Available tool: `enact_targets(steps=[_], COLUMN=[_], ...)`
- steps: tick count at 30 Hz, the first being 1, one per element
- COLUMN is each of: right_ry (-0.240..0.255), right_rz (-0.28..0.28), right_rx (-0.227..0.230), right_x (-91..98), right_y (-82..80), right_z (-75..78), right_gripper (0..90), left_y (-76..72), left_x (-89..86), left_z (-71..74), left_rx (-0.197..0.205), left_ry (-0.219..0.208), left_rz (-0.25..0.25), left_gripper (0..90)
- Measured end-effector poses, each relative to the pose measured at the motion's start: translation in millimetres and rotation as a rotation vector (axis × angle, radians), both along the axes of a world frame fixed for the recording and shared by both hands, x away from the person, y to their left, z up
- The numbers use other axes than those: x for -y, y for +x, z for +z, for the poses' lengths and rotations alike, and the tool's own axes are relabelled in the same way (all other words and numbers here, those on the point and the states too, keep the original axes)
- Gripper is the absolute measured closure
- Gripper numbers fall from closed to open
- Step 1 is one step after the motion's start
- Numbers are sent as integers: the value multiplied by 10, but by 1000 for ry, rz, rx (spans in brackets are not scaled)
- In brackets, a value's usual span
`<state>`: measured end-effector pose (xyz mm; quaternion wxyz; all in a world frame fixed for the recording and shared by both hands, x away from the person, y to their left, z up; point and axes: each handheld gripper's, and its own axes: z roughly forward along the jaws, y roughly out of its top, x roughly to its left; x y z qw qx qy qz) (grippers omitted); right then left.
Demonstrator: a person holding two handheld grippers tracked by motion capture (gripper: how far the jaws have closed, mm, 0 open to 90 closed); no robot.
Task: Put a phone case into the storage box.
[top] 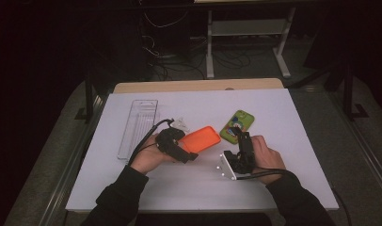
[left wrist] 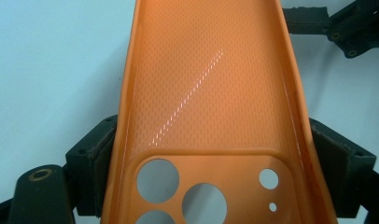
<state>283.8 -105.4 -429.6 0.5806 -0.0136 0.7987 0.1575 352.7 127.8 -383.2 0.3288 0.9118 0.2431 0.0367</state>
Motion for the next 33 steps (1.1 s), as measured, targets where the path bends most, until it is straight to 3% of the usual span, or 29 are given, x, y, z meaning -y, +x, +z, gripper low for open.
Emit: enact_targets(steps=[13, 15, 16, 24, 29, 31, 33], right_ry=[-42, -36, -42, -64, -59, -69, -74], right_rz=[52, 55, 60, 94, 97, 99, 101], right_rx=[55, 59, 63, 106, 144, 135, 140], right_x=[-176, -211, -227, -332, -381, -398, -413], right_y=[86, 93, 99, 120, 91, 60, 33], right_z=[-9, -25, -27, -58, -70, -67, -67], right_gripper=[0, 0, 0, 5, 41, 79, 132], left_y=[8, 3, 14, 1, 4, -6, -4], left_x=[9, 18, 6, 31, 36, 47, 44], left_z=[16, 12, 21, 7, 17, 12, 17], left_rx=[18, 19, 21, 9, 14, 10, 12], left_ry=[5, -12, 10, -1, 4, -18, -10], left_rz=[0, 12, -4, 7, 2, 17, 9], left_gripper=[157, 157, 157, 157, 157, 157, 157])
